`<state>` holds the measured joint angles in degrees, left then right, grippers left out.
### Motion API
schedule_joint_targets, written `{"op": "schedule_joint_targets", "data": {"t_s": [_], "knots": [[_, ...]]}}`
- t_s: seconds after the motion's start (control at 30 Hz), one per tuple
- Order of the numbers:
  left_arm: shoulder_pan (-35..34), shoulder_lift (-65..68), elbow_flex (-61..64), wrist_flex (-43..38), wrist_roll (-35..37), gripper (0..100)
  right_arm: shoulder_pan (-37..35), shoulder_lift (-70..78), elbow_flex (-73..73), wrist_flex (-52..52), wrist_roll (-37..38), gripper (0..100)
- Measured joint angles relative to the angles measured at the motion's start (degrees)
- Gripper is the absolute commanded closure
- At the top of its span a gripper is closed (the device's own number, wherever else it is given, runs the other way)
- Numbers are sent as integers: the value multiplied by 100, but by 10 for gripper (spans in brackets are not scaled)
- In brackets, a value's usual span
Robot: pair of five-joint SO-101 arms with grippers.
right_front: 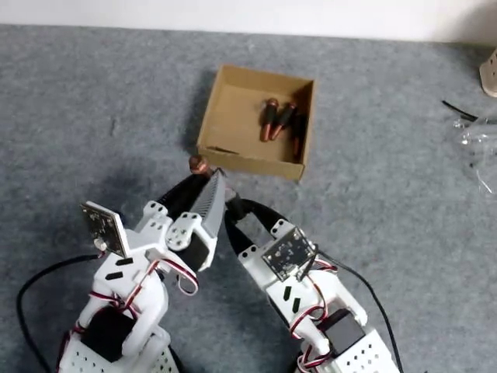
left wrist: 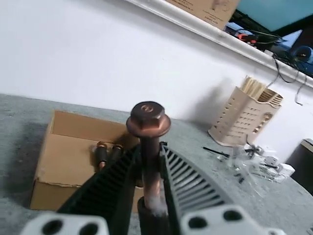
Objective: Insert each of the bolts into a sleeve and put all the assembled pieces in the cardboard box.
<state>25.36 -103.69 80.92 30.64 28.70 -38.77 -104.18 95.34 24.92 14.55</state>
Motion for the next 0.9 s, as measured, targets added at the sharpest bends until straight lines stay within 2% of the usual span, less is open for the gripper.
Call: {"op": "schedule_joint_targets", "data": {"t_s": [0.23, 0.47, 0.63, 0.9], "knots": [[70, 0, 0, 70, 0, 994, 0, 0, 0, 0, 0, 994], [88, -44, -9, 730, 70, 994, 18, 9, 0, 9, 35, 994], [62, -26, 9, 1108, 79, 994, 18, 9, 0, 9, 369, 994], [9, -79, 334, 1143, 70, 990, 18, 26, 9, 26, 413, 994]]}}
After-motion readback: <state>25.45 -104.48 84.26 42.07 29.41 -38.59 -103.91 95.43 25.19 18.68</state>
